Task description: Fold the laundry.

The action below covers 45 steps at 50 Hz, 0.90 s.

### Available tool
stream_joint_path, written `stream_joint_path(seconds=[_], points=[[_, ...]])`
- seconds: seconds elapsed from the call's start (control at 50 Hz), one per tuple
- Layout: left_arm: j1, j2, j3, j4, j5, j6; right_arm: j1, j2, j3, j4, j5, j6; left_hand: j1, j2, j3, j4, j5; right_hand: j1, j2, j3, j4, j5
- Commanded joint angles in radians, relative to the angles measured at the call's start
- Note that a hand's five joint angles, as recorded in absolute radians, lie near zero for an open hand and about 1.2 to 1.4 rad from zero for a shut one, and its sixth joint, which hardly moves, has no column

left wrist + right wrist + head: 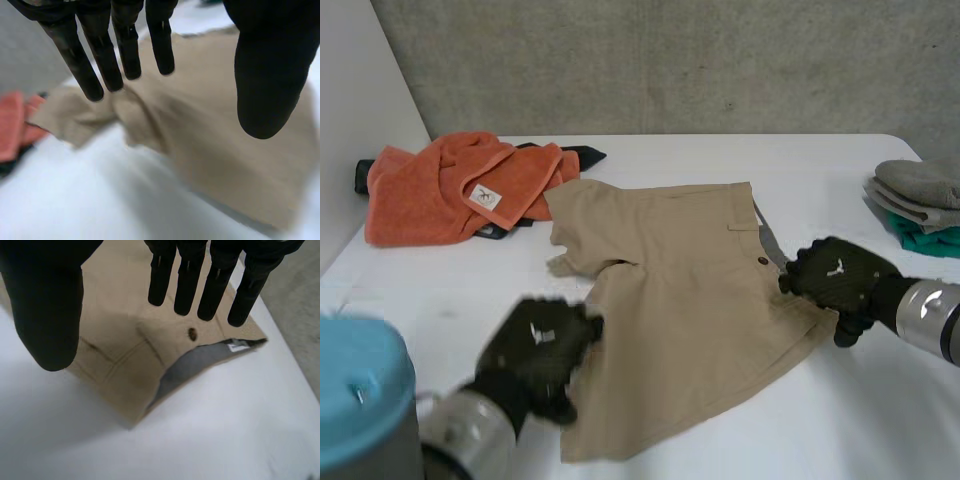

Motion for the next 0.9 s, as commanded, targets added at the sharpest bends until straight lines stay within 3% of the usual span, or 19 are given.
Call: stream_joint_path(seconds=[0.02,0.12,0.22,0.28,0.34,0.38,0.48,0.64,0.9], points=[[-0.012,-0.104,-0.061,0.045,0.004,-0.064,-0.029,0.079,0.066,-0.172,-0.094,0.004,-0.151,-0.160,-0.162,-0.152,-0.147,0.175,0.176,0.174,0.171,0.169],[-0.008,-0.137,-0.068,0.128,0.006,-0.064,-0.029,0.125,0.073,-0.246,-0.092,0.005,-0.122,-0.131,-0.133,-0.123,-0.118,0.410,0.411,0.409,0.406,0.404],[-0.006,-0.162,-0.075,0.220,0.009,-0.056,-0.032,0.159,0.068,-0.255,-0.092,-0.001,-0.095,-0.104,-0.107,-0.096,-0.091,0.425,0.426,0.424,0.422,0.419],[-0.014,-0.191,-0.072,0.249,0.008,-0.052,-0.032,0.162,0.068,-0.254,-0.092,0.004,0.063,0.054,0.051,0.062,0.067,0.548,0.549,0.546,0.544,0.541],[-0.018,-0.210,-0.068,0.267,0.006,-0.050,-0.030,0.160,0.070,-0.255,-0.089,0.005,0.464,0.455,0.453,0.463,0.468,0.882,0.882,0.880,0.878,0.875],[-0.023,-0.211,-0.066,0.300,0.003,-0.047,-0.035,0.159,0.068,-0.255,-0.080,0.010,0.919,0.910,0.907,0.918,0.923,0.882,0.883,0.881,0.878,0.876],[-0.020,-0.193,-0.060,0.356,-0.008,-0.044,-0.052,0.131,0.071,-0.249,-0.076,0.071,0.935,0.926,0.923,0.934,0.939,0.882,0.883,0.881,0.878,0.876],[0.012,-0.023,-0.035,0.327,-0.017,-0.026,-0.087,-0.053,0.071,-0.185,-0.048,0.179,0.935,0.926,0.923,0.934,0.939,0.882,0.883,0.881,0.878,0.876],[0.032,0.287,0.098,0.117,-0.006,0.034,-0.110,-0.461,-0.065,0.196,0.000,0.197,0.935,0.926,0.923,0.934,0.939,0.882,0.883,0.881,0.878,0.876]])
